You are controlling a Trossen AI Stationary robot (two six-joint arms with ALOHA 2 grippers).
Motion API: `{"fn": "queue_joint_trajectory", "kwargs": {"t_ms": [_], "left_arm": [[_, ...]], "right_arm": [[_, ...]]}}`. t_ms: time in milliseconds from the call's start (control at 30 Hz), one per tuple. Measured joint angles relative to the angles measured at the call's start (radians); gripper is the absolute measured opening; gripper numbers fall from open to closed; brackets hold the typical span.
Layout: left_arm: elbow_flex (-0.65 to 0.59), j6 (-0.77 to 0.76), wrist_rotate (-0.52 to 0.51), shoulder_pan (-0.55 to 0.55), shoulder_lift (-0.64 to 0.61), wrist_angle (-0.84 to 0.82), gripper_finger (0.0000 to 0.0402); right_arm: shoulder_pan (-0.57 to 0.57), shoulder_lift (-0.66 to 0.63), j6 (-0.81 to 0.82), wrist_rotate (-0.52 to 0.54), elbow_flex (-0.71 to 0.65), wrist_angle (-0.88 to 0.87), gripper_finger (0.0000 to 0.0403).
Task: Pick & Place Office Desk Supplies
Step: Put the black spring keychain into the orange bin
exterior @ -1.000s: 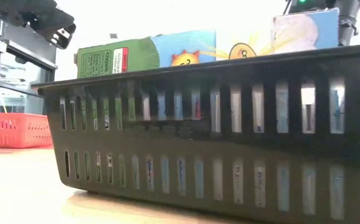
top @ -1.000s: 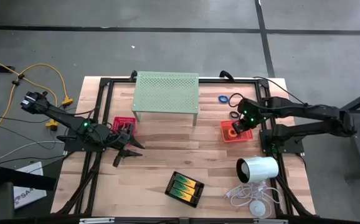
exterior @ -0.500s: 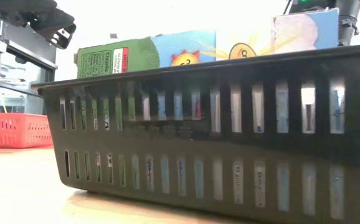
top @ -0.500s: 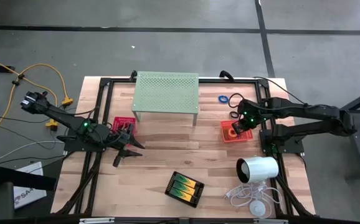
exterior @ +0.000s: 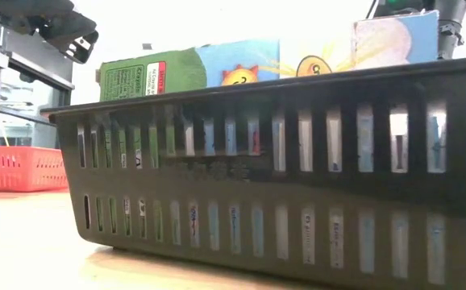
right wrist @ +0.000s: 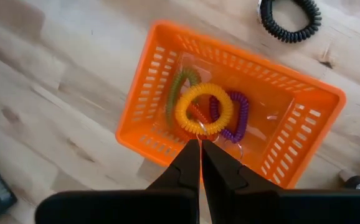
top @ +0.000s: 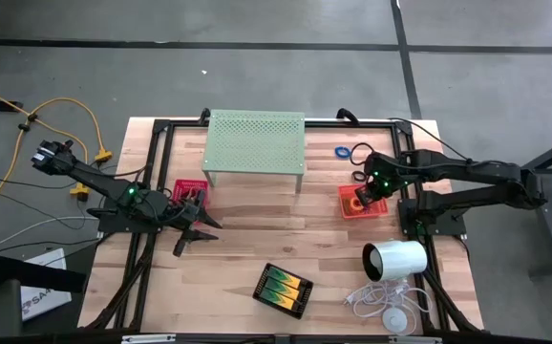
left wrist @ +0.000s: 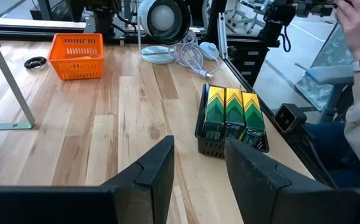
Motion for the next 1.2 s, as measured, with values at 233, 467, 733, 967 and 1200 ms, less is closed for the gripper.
{"fn": "queue_joint_trajectory", "kwargs": {"t_ms": [233, 467, 733, 967, 1200], "left_arm": [[0.000, 0.000, -0.002, 0.000, 0.000, 0.000, 0.0136], [0.000, 0.000, -0.003, 0.000, 0.000, 0.000, 0.0136], [0.000, 0.000, -0.003, 0.000, 0.000, 0.000, 0.0136], [0.000, 0.000, -0.002, 0.000, 0.000, 0.000, 0.0136], [0.000, 0.000, 0.002, 0.000, 0.000, 0.000, 0.0136]], "right_arm": [[-0.059, 0.010, -0.023, 0.114, 0.000, 0.201, 0.0004], [-0.212, 0.103, -0.215, 0.088, 0.000, 0.363, 0.0004], [-0.332, 0.194, -0.306, -0.012, 0.000, 0.372, 0.0004], [-0.379, 0.228, -0.389, -0.010, 0.000, 0.365, 0.0004], [-0.417, 0.258, -0.597, -0.035, 0.000, 0.343, 0.0004]]}}
